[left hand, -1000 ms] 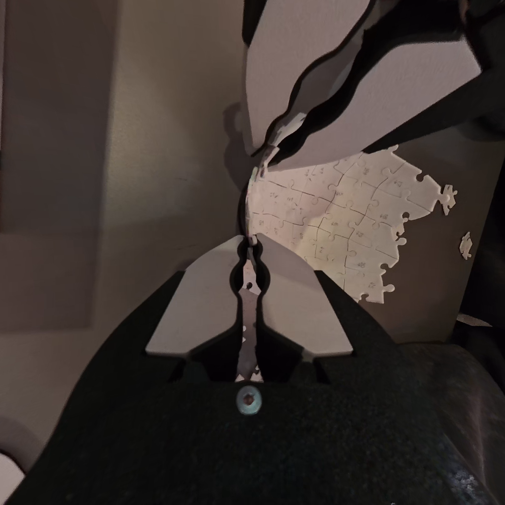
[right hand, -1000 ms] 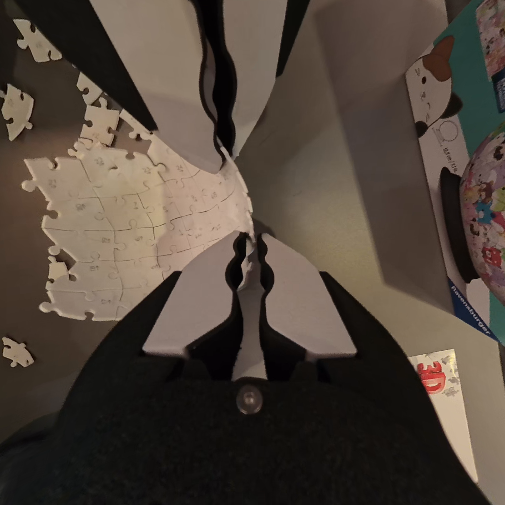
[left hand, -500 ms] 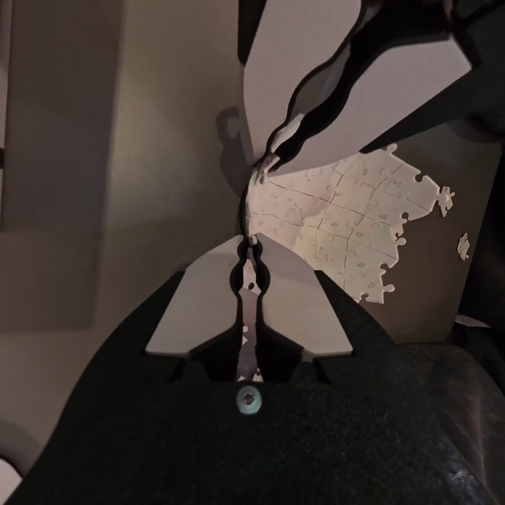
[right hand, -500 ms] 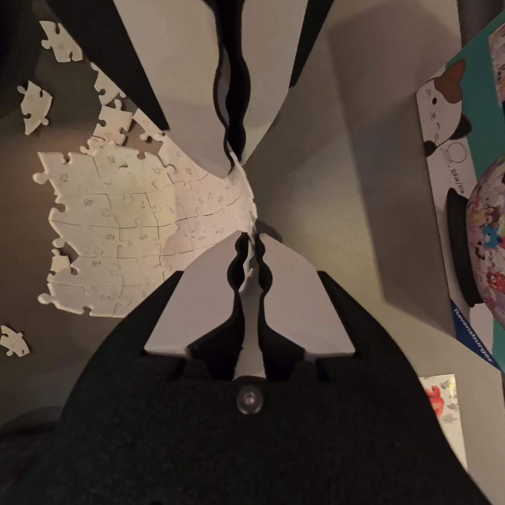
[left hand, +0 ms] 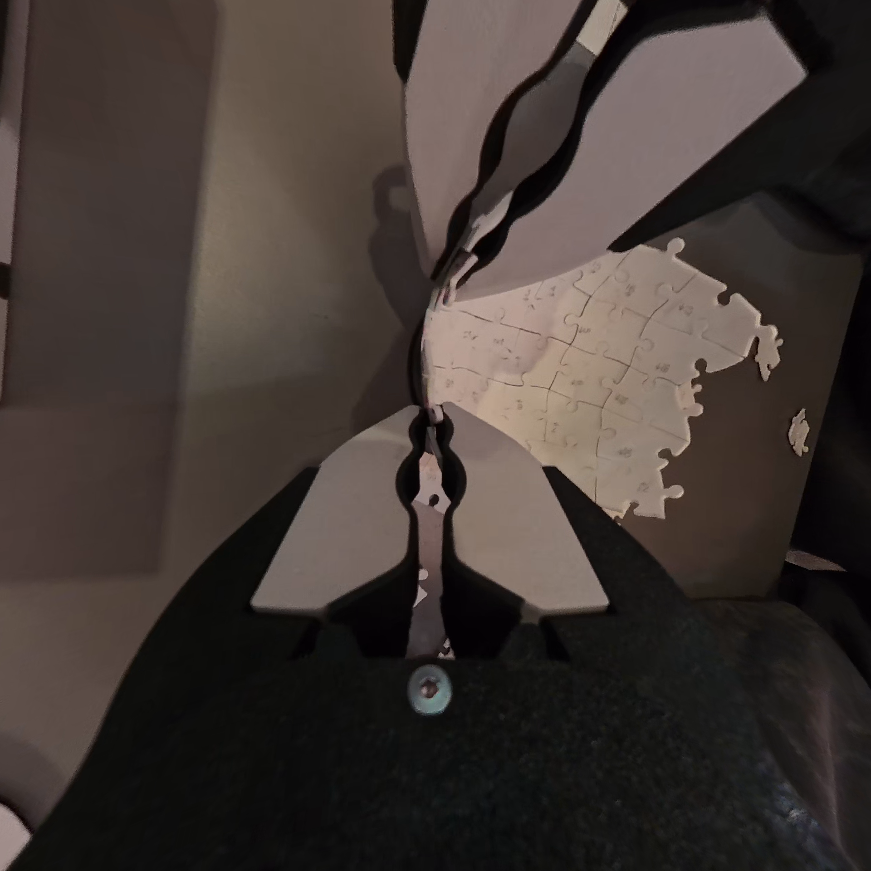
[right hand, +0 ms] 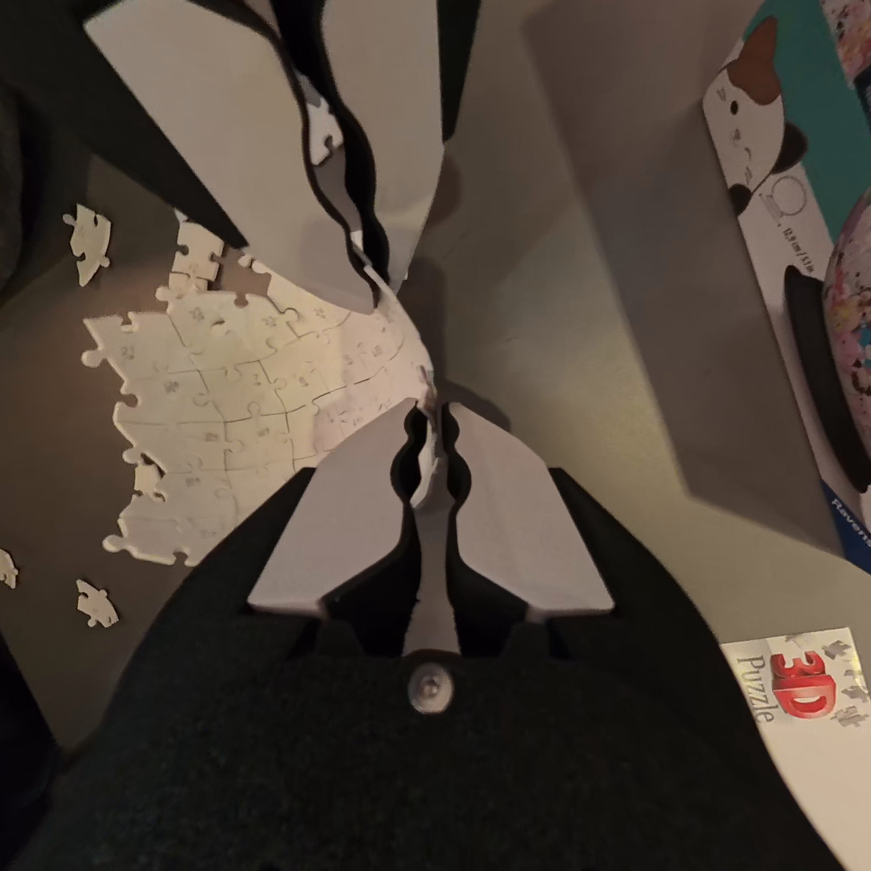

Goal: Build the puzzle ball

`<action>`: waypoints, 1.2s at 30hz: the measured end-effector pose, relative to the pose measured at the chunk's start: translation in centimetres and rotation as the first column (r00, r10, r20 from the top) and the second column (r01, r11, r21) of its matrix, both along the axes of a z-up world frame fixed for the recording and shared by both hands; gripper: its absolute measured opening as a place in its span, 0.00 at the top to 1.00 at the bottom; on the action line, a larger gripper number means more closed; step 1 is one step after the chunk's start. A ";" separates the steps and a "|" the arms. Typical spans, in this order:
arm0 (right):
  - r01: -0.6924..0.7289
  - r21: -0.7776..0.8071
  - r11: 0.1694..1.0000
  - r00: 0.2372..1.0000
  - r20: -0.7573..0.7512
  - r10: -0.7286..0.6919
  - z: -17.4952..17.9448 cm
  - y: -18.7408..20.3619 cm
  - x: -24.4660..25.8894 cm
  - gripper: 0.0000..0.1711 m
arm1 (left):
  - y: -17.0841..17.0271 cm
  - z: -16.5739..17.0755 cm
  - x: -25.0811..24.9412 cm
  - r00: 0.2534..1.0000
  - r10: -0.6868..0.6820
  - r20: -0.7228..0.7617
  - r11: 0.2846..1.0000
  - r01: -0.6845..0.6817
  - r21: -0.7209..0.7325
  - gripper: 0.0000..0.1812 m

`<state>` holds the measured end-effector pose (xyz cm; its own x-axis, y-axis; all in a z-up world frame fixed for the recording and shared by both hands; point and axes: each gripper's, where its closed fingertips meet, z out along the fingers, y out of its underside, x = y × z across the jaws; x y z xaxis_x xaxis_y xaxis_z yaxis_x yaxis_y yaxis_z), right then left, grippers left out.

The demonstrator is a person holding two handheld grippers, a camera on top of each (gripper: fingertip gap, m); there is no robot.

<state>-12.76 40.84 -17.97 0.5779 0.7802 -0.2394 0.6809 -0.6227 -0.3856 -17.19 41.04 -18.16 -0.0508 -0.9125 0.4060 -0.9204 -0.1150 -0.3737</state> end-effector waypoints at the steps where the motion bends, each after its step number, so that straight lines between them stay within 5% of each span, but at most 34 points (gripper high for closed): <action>1: 0.009 -0.005 1.000 1.000 -0.001 -0.009 0.0 0.1 0.1 0.94 | 0.0 0.0 0.0 1.000 -0.001 0.000 1.000 0.001 0.001 0.98; 6: 0.027 0.020 0.999 1.000 0.004 -0.027 -0.2 0.8 0.5 0.86 | 0.0 0.0 0.0 1.000 -0.001 -0.001 1.000 0.001 0.003 0.98; 11: 0.014 0.005 1.000 0.999 -0.046 -0.014 0.0 0.6 -0.1 0.97 | 0.3 0.1 0.0 1.000 0.014 0.004 1.000 -0.014 0.002 0.98; 36: 0.012 0.003 1.000 0.999 -0.052 -0.012 -0.2 0.8 0.2 0.95 | 0.1 0.1 0.0 1.000 0.005 0.006 1.000 -0.005 0.001 0.98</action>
